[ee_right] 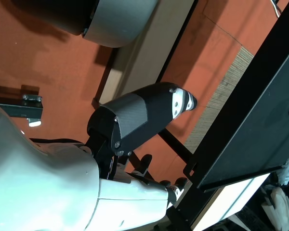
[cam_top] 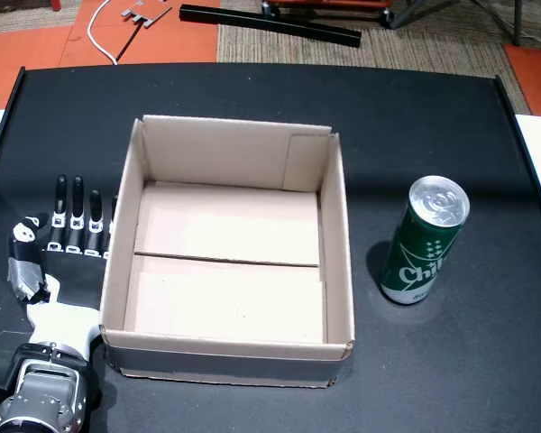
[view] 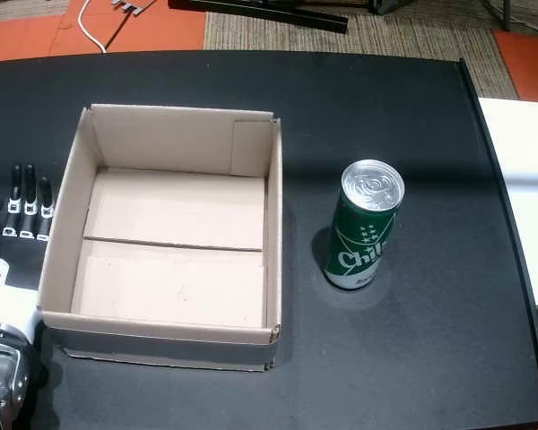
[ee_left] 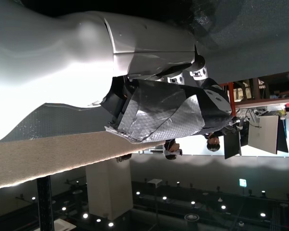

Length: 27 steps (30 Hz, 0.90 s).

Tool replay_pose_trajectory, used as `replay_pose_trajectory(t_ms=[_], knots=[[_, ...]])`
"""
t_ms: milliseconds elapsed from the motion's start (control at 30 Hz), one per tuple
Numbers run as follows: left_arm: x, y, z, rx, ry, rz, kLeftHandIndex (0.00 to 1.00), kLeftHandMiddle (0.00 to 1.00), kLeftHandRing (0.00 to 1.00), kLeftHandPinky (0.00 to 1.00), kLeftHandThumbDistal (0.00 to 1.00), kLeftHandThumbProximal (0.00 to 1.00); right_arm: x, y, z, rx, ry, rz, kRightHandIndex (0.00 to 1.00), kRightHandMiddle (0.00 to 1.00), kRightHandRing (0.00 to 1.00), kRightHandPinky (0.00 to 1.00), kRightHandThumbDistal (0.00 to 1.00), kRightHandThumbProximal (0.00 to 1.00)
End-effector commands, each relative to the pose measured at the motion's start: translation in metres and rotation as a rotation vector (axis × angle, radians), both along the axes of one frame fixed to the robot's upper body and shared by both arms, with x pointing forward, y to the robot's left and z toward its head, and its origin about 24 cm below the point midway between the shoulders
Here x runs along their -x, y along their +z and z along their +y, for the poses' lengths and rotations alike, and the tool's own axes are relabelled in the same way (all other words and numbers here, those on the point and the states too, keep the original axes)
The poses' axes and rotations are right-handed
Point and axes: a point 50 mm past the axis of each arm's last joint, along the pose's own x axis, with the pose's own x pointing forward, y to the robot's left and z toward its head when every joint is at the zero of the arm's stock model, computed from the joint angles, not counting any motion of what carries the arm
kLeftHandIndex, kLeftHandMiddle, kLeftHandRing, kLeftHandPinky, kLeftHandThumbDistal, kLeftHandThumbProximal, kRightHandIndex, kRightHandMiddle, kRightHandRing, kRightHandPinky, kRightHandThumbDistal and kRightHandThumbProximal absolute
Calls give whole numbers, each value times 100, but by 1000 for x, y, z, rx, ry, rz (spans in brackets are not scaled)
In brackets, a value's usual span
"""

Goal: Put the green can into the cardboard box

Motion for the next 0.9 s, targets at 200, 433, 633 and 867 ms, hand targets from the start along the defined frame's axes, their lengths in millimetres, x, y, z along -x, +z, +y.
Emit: replay_pose_trajectory(t_ms=[200,433,633,867], knots=[[18,-22,-2,18,-7,107,47,44,55,72,3,74,5,1,-3,11,-22,12,68,84,92,98,79,34],[17,-21,-3,12,-7,108,48,44,55,71,2,78,4,2,-4,-13,-27,3,68,84,92,98,78,40],[16,-20,-2,8,-8,111,49,45,56,71,1,81,-19,29,-27,7,-16,-261,72,85,92,98,83,47],[15,-19,-4,7,-13,105,49,44,54,70,2,79,-58,98,-61,290,120,-589,69,83,91,98,93,53]])
